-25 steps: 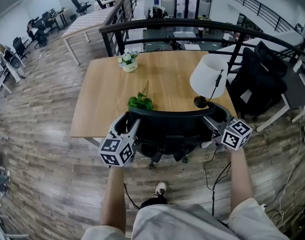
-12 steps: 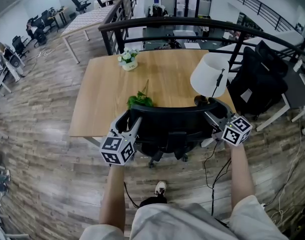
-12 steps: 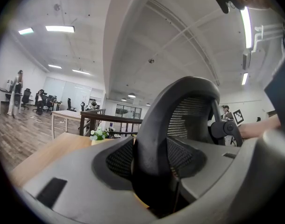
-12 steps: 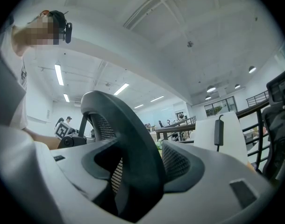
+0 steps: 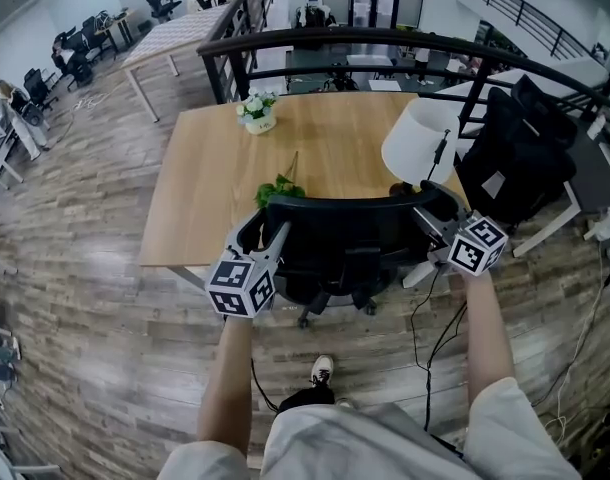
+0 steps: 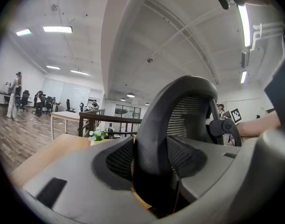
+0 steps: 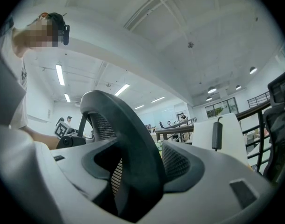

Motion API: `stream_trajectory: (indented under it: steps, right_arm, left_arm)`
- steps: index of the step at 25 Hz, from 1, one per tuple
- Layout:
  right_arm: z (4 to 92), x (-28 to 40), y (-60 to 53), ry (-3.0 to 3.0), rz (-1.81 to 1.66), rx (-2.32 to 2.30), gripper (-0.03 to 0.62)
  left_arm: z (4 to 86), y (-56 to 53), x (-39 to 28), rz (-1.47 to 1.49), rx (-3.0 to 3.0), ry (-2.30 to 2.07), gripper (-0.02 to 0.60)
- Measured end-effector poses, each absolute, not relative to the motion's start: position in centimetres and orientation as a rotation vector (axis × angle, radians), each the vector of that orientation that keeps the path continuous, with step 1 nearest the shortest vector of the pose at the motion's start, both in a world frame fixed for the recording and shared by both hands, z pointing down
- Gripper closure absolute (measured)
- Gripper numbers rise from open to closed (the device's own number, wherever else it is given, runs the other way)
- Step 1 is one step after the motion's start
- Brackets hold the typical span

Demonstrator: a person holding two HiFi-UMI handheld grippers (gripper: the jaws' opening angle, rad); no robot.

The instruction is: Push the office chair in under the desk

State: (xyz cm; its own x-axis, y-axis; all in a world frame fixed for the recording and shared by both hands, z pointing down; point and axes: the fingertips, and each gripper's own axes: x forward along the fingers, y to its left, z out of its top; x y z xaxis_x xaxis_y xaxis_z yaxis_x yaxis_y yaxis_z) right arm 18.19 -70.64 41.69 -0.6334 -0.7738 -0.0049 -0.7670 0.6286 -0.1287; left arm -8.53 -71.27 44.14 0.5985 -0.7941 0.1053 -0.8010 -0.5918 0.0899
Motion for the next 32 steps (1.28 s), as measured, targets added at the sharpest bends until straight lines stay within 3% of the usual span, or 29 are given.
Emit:
stream_trajectory:
  steps: [10,17,25,32]
  right_arm:
    - [41.7,18.7,-69.7,2.76,-0.191,-1.278,0.301]
    - [42.2,20.3,-67.5,2.756,-0.161,-1.515,0.299]
    - [42.6,21.7,-60.6,2.794,-0.096,-1.642,0.304]
    - [42.7,22.0,-53.3,2.76,-0.238,-1.739,0.313]
  left_arm:
    - [44.1,-70.7,-8.3,0.076,2.707,-1.321,0.314]
    - [44.7,-67.6,-9.5,0.196,2.72,-1.314,0.314]
    - [43.4,-61.7,-10.3,0.193,2.731,-1.34,0.314]
    - [42.1,-55.0,-10.5,0.174,2.752,-1.371,0.314]
